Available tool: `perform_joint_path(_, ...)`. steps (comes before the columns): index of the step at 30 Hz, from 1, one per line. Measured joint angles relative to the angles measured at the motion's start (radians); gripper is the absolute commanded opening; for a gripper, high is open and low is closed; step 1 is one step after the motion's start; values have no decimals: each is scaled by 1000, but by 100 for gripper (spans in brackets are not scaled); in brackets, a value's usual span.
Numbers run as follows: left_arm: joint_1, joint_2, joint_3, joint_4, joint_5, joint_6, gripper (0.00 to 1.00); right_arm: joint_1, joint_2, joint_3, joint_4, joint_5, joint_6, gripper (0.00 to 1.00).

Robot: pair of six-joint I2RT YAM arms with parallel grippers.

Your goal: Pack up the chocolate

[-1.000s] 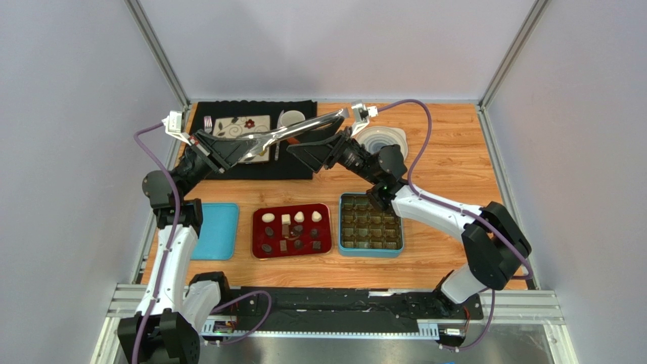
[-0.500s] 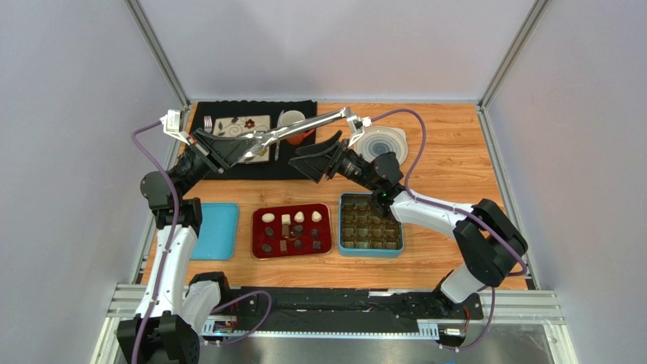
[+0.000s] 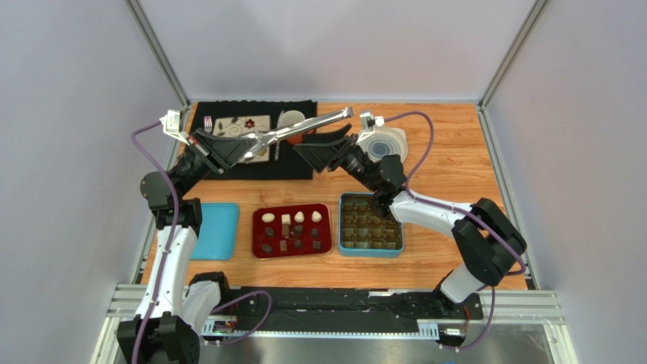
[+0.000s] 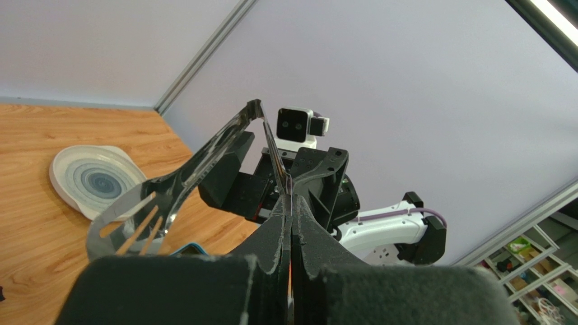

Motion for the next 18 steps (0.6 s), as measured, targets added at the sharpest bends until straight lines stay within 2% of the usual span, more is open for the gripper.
perform_joint_path(8,0,-11,-17,-1,-3,0,0,26,0,4,39,140,-2,99)
perform_joint_path(16,0,-19,-36,0,-9,-1,0,39,29,64,38,172,-2,99)
perform_joint_path(18,0,-21,-38,0,-15,-1,0,39,45,79,37,171,2,95)
